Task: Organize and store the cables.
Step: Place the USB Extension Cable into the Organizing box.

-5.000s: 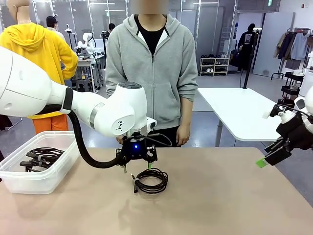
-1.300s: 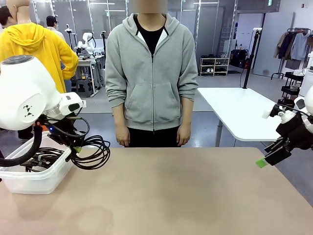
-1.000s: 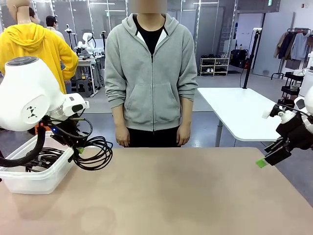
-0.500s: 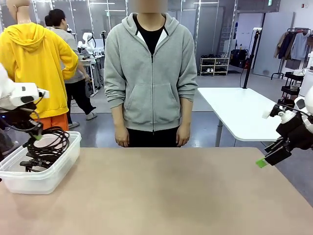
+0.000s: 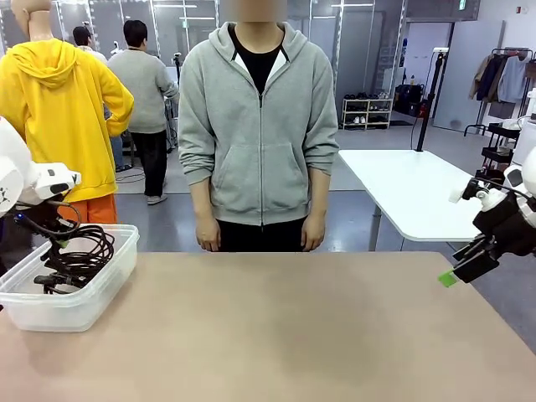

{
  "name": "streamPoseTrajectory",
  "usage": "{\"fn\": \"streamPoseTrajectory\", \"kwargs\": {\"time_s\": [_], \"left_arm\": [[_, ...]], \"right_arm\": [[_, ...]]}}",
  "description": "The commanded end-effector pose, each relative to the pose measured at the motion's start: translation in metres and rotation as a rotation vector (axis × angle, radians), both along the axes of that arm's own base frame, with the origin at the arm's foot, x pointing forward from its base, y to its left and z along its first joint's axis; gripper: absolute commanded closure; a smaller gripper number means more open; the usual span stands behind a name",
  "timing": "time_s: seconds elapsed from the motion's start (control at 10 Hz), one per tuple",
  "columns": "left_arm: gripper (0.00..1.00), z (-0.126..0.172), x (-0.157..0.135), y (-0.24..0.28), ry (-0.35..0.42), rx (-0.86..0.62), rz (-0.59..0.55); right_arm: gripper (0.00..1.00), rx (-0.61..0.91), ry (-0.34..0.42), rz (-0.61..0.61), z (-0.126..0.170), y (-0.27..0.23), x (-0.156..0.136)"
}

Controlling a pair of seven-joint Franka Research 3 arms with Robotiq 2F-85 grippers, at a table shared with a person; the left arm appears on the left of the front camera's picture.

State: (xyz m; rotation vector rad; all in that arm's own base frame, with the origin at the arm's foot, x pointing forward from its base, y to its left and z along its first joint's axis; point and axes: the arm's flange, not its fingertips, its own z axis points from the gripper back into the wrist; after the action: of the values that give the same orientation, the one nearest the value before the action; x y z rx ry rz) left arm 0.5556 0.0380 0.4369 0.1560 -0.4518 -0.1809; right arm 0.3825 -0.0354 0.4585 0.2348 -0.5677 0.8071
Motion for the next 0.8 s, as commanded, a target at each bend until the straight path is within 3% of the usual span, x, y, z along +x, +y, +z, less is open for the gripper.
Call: {"fn": "streamPoseTrajectory", "kwargs": {"time_s": [0.0, 0.5, 0.7], "left_arm": [[0.7, -0.004, 0.012, -0.011, 0.021, 0.07, 0.067], [0.04, -0.004, 0.001, -0.022, 0.021, 0.076, 0.081], [0.0, 0.001, -0.009, -0.026, 0.011, 0.04, 0.079]], "right_arm": [[0.0, -0.005, 0.02, -0.02, 0.002, 0.002, -0.001], [0.0, -0.005, 0.02, -0.02, 0.002, 0.002, -0.001], [0.0, -0.005, 0.02, -0.02, 0.002, 0.002, -0.001]]}}
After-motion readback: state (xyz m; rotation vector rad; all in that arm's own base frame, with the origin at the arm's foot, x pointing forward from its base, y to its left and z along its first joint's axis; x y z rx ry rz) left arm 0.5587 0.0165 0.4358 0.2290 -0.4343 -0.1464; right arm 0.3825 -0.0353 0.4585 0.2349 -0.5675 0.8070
